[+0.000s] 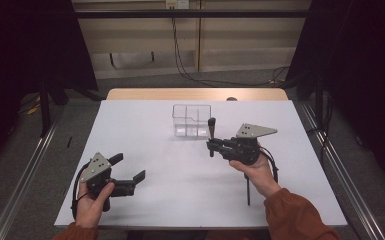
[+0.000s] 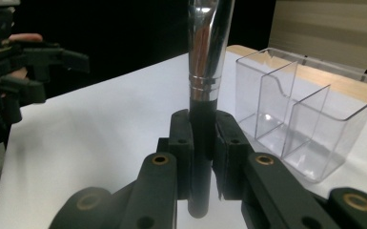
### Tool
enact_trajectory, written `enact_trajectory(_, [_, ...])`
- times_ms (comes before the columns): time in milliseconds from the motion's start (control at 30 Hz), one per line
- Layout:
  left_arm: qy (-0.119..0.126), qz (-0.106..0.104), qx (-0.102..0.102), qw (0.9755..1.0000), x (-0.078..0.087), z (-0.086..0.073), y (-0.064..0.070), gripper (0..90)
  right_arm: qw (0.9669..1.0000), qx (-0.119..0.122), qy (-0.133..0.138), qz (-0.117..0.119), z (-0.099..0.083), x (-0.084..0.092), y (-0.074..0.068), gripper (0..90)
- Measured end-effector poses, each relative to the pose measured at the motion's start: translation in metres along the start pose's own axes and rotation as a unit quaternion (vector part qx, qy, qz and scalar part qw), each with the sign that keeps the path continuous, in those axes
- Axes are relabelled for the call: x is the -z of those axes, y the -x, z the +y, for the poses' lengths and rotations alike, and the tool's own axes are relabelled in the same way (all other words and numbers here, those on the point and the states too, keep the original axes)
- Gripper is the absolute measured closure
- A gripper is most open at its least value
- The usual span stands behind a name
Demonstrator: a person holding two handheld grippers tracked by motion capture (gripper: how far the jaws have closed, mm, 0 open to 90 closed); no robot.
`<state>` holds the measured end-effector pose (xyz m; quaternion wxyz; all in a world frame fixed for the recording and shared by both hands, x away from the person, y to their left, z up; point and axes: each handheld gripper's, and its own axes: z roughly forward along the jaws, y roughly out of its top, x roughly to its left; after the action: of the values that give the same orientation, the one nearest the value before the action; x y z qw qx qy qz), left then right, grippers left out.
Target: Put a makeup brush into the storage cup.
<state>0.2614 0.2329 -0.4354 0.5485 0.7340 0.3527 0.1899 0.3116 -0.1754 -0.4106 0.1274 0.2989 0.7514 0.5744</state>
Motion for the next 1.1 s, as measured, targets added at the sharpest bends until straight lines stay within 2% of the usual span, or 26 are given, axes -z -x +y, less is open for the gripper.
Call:
enact_trajectory(67, [0.002,0.003,0.006,1.0,0.003,-0.002,-0.003,1.4,1.0,0.002,0.003,-0.006,0.004,0.001,0.003,79.9])
enact_trajectory(200, [0.019,0.0,-0.003,0.9998,0.007,-0.002,-0.005,1.4,0.9998,0.002,0.01,-0.015,0.011,0.0,0.01,79.9])
enact_trajectory(300, [0.025,-0.005,-0.002,0.9997,0.008,-0.001,-0.004,1.4,0.9997,0.003,0.011,-0.022,0.015,-0.002,0.014,79.9])
enact_trajectory(367, [0.029,-0.001,0.0,0.9996,0.01,-0.002,-0.004,1.4,0.9996,0.004,0.011,-0.026,0.018,-0.003,0.016,79.9])
enact_trajectory(533, [0.025,0.001,-0.005,0.9997,0.011,-0.004,-0.006,1.4,0.9994,0.011,0.012,-0.032,0.024,-0.007,0.018,79.9])
enact_trajectory(600, [0.022,-0.006,-0.002,0.9997,0.011,-0.004,-0.006,1.5,0.9992,0.012,0.014,-0.035,0.027,-0.009,0.019,79.9])
enact_trajectory(667, [0.021,-0.004,-0.008,0.9997,0.012,-0.004,-0.005,1.4,0.9991,0.01,0.018,-0.038,0.029,-0.01,0.022,79.9])
enact_trajectory(867, [0.02,0.003,-0.004,0.9998,0.011,-0.006,-0.006,1.4,0.9984,0.007,0.024,-0.051,0.035,-0.012,0.03,79.9])
enact_trajectory(1100, [0.019,0.001,-0.012,0.9998,0.009,-0.007,-0.005,1.5,0.9976,0.001,0.028,-0.063,0.041,-0.019,0.04,79.9])
